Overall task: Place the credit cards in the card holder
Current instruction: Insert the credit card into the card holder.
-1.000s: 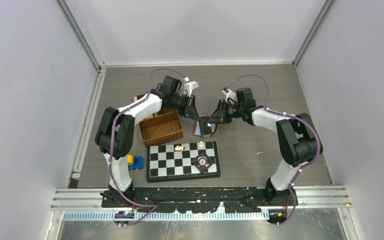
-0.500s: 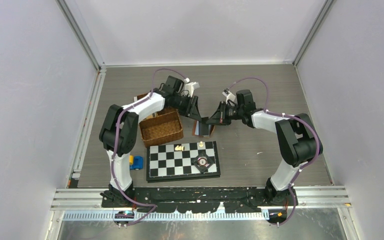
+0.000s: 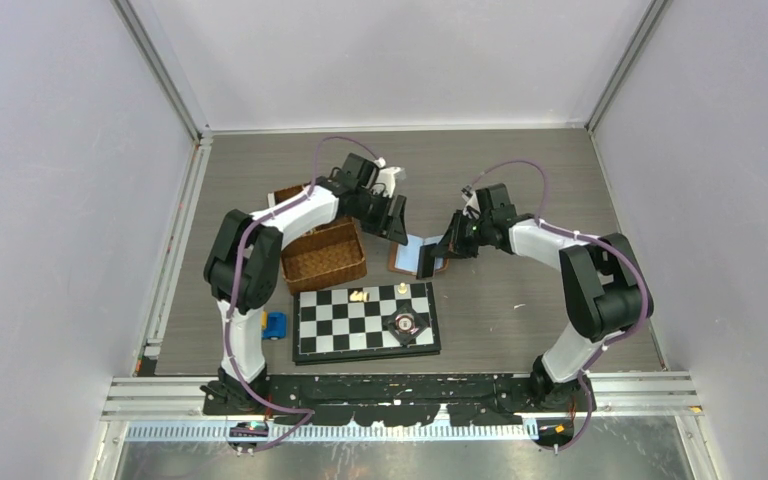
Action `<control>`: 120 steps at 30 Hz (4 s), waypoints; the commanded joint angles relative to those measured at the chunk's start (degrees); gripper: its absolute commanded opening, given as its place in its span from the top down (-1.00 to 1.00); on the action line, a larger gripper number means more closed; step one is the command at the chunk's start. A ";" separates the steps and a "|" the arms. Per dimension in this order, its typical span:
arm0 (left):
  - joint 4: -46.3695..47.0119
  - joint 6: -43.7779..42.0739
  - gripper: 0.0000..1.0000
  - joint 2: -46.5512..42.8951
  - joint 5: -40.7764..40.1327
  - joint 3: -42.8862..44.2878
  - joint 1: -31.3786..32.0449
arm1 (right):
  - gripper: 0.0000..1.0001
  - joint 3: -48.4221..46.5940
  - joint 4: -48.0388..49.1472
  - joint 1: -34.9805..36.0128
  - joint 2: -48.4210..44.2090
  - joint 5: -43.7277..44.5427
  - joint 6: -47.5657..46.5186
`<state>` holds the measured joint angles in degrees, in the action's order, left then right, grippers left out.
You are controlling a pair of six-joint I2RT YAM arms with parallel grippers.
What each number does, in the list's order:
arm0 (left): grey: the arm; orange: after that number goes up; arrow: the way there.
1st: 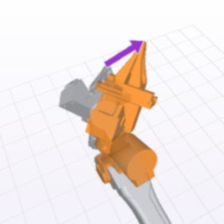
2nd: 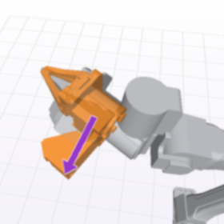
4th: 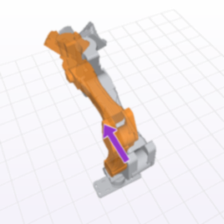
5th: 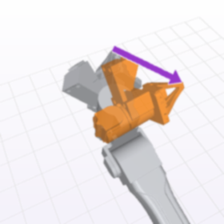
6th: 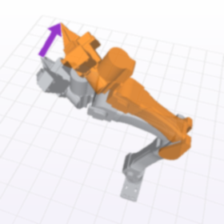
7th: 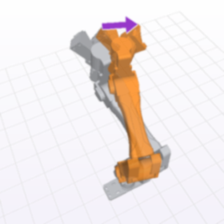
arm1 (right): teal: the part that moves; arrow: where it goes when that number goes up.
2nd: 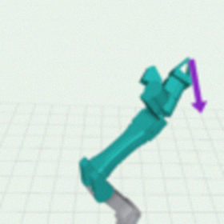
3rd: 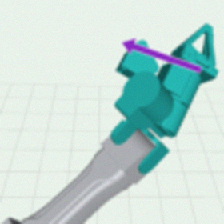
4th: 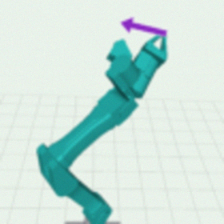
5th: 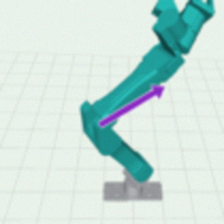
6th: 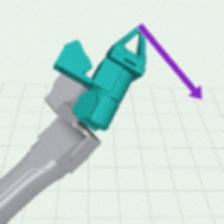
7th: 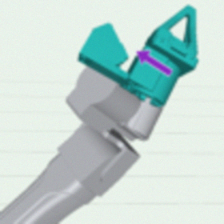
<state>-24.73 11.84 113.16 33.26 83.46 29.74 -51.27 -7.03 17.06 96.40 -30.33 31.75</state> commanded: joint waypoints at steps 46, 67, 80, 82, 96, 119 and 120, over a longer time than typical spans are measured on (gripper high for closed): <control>-7.01 4.61 0.58 10.37 -19.04 7.58 4.34 | 0.99 -4.95 2.35 -1.04 6.61 9.00 -0.31; -7.58 4.49 0.66 10.42 -19.45 8.29 4.30 | 0.99 -5.01 3.19 -1.04 9.65 5.77 1.09; -7.39 4.93 0.79 10.02 -18.35 7.97 4.31 | 0.99 -5.08 6.39 0.33 11.82 5.50 5.83; -7.20 5.15 0.81 9.92 -18.02 7.73 4.35 | 0.99 -5.22 6.67 0.91 12.10 5.61 6.48; -4.62 7.28 1.00 8.44 -17.41 4.51 4.35 | 0.61 -5.46 5.55 2.52 9.99 9.12 7.28; -3.02 8.99 1.00 7.41 -16.73 2.87 4.35 | 0.42 -7.01 -1.17 6.69 6.00 14.80 7.56; -2.91 9.06 1.00 7.28 -16.61 2.78 4.36 | 0.42 -7.31 -0.81 6.89 6.26 14.71 7.66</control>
<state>-26.87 20.86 121.58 16.73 87.94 33.78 -56.16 -8.64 22.94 101.62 -16.51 39.05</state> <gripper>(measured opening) 0.007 0.298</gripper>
